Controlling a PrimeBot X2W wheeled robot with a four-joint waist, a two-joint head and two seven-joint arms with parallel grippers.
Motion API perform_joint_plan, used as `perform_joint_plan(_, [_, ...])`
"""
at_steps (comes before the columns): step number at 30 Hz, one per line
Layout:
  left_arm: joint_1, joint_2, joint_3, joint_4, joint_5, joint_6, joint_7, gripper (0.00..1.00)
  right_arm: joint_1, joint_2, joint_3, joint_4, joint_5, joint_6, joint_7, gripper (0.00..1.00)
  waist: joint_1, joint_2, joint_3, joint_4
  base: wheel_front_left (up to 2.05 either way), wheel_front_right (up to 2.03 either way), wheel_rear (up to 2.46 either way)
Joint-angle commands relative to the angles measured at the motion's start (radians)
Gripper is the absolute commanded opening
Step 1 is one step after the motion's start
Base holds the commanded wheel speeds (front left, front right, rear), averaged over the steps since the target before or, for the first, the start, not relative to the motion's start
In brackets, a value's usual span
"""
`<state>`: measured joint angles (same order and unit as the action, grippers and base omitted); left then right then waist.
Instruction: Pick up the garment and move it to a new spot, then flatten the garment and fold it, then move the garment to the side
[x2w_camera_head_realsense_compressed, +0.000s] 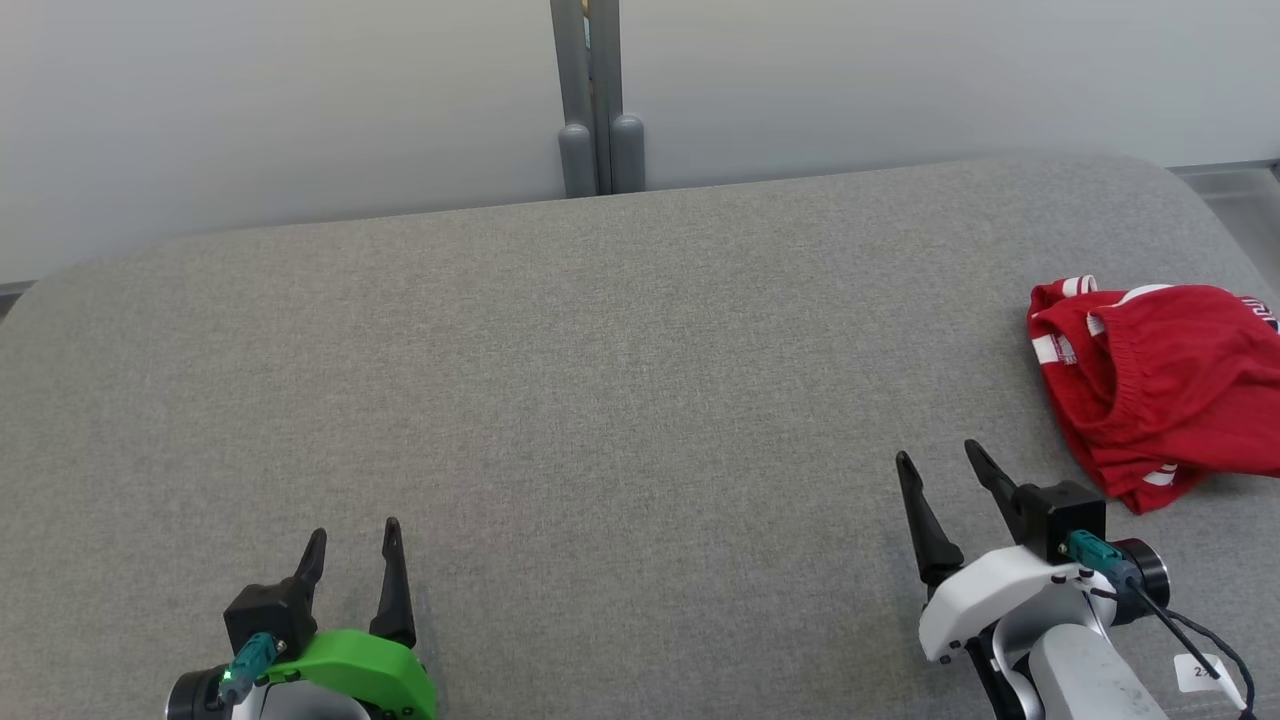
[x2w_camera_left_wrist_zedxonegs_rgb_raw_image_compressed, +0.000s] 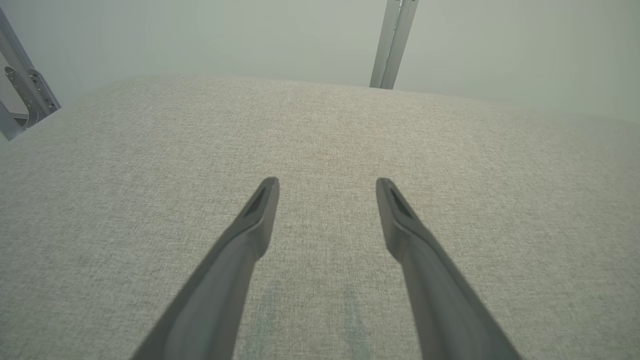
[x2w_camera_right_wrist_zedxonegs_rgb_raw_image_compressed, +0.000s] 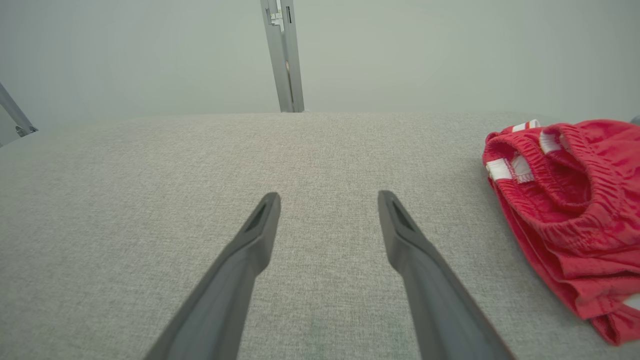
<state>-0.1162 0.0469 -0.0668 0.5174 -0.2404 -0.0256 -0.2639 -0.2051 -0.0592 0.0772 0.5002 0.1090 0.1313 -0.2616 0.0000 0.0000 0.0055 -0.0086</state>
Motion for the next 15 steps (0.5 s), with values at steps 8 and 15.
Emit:
perform_joint_plan(8, [-0.021, 0.003, 0.004, -0.017, 0.003, -0.008, 0.0, 1.0, -0.026, -0.005, 0.006, -0.012, 0.003, 0.0, -0.001, 1.0, 0.0, 0.0, 0.002, 0.0, 0.0, 0.0, 0.0])
perform_joint_plan(15, [-0.022, 0.004, 0.007, -0.017, 0.001, -0.015, 0.0, 1.0, -0.028, -0.006, 0.008, -0.012, 0.005, 0.0, -0.002, 1.0, 0.0, 0.0, 0.003, 0.0, 0.0, 0.0, 0.0])
